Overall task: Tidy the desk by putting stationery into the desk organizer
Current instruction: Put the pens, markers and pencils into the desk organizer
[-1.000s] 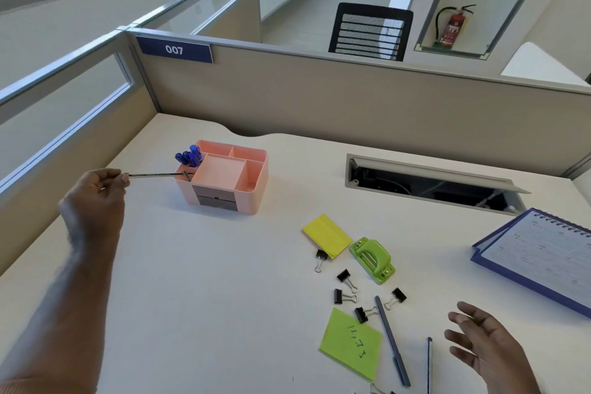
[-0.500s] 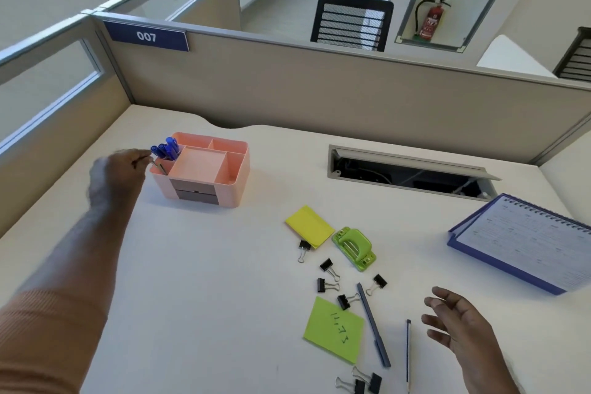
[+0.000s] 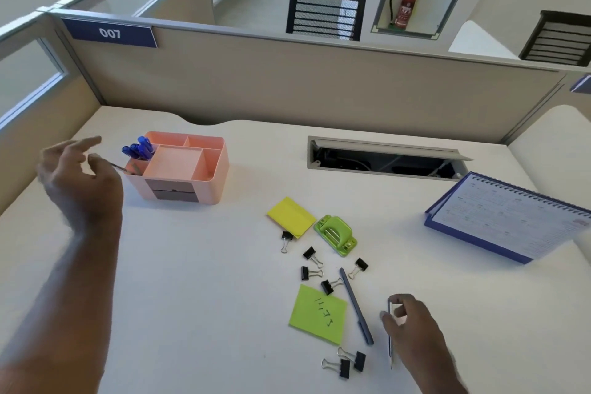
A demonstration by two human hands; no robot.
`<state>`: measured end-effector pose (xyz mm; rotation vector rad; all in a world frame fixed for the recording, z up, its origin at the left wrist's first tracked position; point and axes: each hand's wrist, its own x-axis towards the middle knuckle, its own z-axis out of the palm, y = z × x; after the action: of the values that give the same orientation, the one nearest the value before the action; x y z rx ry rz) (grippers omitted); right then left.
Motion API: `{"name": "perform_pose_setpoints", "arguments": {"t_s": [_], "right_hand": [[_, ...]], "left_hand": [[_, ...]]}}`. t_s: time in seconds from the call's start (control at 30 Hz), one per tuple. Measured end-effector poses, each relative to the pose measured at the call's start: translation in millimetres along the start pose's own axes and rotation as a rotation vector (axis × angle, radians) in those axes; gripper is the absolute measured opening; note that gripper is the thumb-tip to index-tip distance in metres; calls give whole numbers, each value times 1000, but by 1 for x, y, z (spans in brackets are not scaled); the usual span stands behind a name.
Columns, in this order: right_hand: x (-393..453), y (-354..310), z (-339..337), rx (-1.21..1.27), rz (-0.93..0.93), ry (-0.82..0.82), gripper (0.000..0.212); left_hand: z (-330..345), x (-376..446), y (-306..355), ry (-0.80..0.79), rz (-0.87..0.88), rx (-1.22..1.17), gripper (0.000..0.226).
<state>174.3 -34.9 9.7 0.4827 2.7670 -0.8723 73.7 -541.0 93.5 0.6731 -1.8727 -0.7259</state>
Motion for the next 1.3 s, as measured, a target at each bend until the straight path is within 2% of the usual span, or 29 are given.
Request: {"name": "perform_pose_setpoints", "arguments": {"t_s": [0.07,0.17,0.43,0.6,0.7,0.9,0.97,1.1,1.2,1.3], "right_hand": [[-1,0,10,-44,10,6,28],[1,-5,19,-77,50,4,36],[11,-6,26,-69,117,70,39],[18,3,22,-8,195,128,38],[22,9,22,20,233,131,36],[27,8,16,94,148,103,39],[26,-6,10,254,103,79,38],[17,-47,4,838,125,-81,25],[9,-69,1,1101,129,-178,13],[2,-80,-2,1220,122,-234,11]], "left_hand": [[0,-30,20,-10,100,-62,36],[4,-90,49,-174,200,-170,32],[-2,-246,98,-817,82,-347,30],[-15,-287,107,-1064,98,-328,30],[-17,-288,111,-1131,70,-293,30],[-17,-290,112,-1241,-10,-227,30],[-17,-292,113,-1302,-47,-225,29],[-16,-293,120,-1414,-183,-309,34],[-15,-291,122,-1322,-223,-372,35],[-12,-286,122,-1204,-299,-410,31]]}}
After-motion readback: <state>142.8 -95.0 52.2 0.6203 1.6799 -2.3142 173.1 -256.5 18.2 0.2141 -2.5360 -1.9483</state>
